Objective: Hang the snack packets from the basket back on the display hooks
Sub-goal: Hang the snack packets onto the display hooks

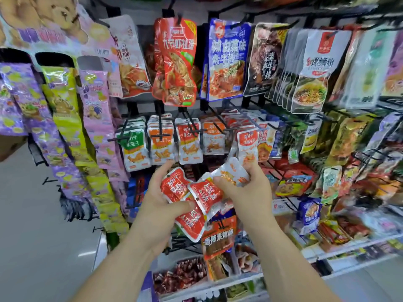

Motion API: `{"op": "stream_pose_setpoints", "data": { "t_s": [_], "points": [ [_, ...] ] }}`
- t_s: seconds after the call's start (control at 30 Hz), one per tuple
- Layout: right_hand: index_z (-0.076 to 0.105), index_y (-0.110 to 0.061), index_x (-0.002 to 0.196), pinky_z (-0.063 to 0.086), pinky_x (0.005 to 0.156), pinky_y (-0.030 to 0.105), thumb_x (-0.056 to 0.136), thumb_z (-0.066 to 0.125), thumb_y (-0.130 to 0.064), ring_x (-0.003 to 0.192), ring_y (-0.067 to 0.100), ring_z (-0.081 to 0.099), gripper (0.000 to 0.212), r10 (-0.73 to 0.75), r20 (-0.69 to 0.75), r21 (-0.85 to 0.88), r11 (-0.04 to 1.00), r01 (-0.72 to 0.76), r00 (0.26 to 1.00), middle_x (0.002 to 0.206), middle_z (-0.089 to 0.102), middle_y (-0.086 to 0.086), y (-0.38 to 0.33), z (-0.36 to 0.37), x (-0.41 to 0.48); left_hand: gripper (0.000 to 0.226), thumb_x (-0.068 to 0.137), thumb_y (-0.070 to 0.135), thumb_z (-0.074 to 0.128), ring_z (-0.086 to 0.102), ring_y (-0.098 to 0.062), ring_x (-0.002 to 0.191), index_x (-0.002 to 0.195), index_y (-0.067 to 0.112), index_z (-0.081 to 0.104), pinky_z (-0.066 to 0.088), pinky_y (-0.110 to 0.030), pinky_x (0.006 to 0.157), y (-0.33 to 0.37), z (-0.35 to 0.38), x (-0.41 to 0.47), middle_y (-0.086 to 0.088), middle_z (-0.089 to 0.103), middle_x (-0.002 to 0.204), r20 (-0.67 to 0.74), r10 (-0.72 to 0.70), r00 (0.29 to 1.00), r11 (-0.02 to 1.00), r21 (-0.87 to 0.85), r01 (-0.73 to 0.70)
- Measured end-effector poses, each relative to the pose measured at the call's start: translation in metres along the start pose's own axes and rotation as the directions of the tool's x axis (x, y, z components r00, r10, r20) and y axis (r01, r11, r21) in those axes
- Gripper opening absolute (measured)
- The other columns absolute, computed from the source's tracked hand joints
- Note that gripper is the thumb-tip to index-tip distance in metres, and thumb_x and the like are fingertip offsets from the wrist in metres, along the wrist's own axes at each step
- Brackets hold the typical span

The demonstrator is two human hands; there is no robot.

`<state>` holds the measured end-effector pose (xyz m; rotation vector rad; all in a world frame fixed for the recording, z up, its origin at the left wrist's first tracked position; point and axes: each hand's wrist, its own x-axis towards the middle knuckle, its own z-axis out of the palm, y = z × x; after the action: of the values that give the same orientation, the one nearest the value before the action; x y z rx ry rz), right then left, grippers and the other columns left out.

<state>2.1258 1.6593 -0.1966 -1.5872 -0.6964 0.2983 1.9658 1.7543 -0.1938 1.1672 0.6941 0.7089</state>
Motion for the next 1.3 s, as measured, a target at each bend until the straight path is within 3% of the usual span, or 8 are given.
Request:
{"op": "stream_pose_setpoints", "data": {
  "t_s": [0.17,0.27,0.4,0.53,0.8,1.03,1.17,1.3],
  "points": [
    [0.038,-0.057,0.135,0.045,0.087,0.008,0.078,0.079,-0.05,0.114,-0.019,0.048,0.071,-0.067,0.205,-0.205,0.973,0.11,0.976,0.134,0.048,-0.026,0.006,0.001,0.002,0.083,0.081,-0.027,0.067,0.075,-0.026,0.089,0.126,0.042,0.055,0.062,-0.051,0.075,0.002,-0.023,0.02,-0.012,0.073,0.108,-0.001,0.006,1.0,1.0,0.016,-0.006],
    [0.038,-0.058,0.139,0.036,0.088,0.001,0.086,0.059,-0.06,0.115,-0.025,0.037,0.057,-0.177,0.347,-0.418,0.85,0.321,0.921,0.13,0.039,-0.028,0.013,0.007,0.006,0.075,0.081,-0.024,0.07,0.075,-0.028,0.089,0.117,0.039,0.052,0.063,-0.053,0.076,-0.001,-0.033,0.033,-0.015,0.072,0.107,0.043,-0.015,0.999,0.998,0.056,0.013],
    [0.058,-0.042,0.134,0.042,0.086,0.019,0.094,0.05,-0.061,0.103,0.007,0.047,0.045,-0.213,0.384,-0.489,0.778,0.393,0.899,0.123,0.035,-0.011,0.027,0.012,0.005,0.067,0.081,-0.02,0.072,0.076,-0.027,0.088,0.12,0.031,0.053,0.061,-0.049,0.071,-0.009,-0.044,0.05,-0.007,0.075,0.098,0.119,-0.071,0.99,0.994,0.093,0.06],
    [0.058,-0.02,0.095,0.036,0.088,0.019,0.098,0.057,-0.055,0.117,0.001,0.04,0.035,-0.146,0.363,-0.537,0.775,0.334,0.92,0.13,0.039,-0.006,0.046,0.013,0.003,0.065,0.081,-0.022,0.07,0.074,-0.029,0.09,0.118,0.029,0.056,0.06,-0.047,0.071,-0.018,-0.044,0.06,-0.014,0.072,0.103,0.142,-0.081,0.987,0.992,0.107,0.066],
    [0.045,-0.025,0.075,0.036,0.054,0.022,0.101,0.053,-0.043,0.054,0.006,0.04,0.033,0.002,0.162,-0.239,0.97,0.037,0.987,0.06,0.047,-0.015,0.055,0.039,-0.003,0.054,0.083,-0.012,0.076,0.074,-0.024,0.091,0.117,0.024,0.055,0.058,-0.042,0.072,-0.019,-0.045,0.076,-0.008,0.072,0.108,0.018,-0.079,0.997,0.997,-0.003,0.079],
    [0.049,-0.021,0.118,0.046,0.049,0.026,0.105,0.057,-0.022,0.05,0.018,0.049,0.015,0.184,0.217,0.071,0.976,-0.204,0.959,0.07,0.056,0.01,0.062,0.051,0.012,0.051,0.081,-0.011,0.078,0.076,-0.026,0.091,0.112,0.027,0.061,0.061,-0.047,0.078,-0.029,-0.048,0.076,-0.002,0.077,0.097,-0.063,-0.095,0.994,0.991,0.092,0.1],
    [0.042,-0.036,0.135,0.047,0.047,0.028,0.105,0.05,-0.013,0.048,0.013,0.047,0.038,0.198,0.287,-0.042,0.98,-0.194,0.937,0.065,0.053,-0.002,0.075,0.054,0.025,0.055,0.081,-0.015,0.076,0.073,-0.013,0.078,0.11,0.028,0.059,0.056,-0.038,0.073,-0.034,-0.037,0.074,0.004,0.076,0.086,-0.118,-0.058,0.991,0.984,0.162,0.077],
    [0.053,-0.026,0.129,0.047,0.061,0.038,0.108,0.046,-0.032,0.057,0.01,0.051,0.023,0.098,0.2,-0.126,0.989,-0.074,0.975,0.074,0.057,-0.001,0.079,0.059,0.036,0.058,0.084,-0.013,0.073,0.073,-0.009,0.074,0.115,0.033,0.055,0.059,-0.034,0.068,-0.039,-0.01,0.069,-0.004,0.072,0.098,-0.196,-0.015,0.98,0.991,0.13,0.041]
  ]
}}
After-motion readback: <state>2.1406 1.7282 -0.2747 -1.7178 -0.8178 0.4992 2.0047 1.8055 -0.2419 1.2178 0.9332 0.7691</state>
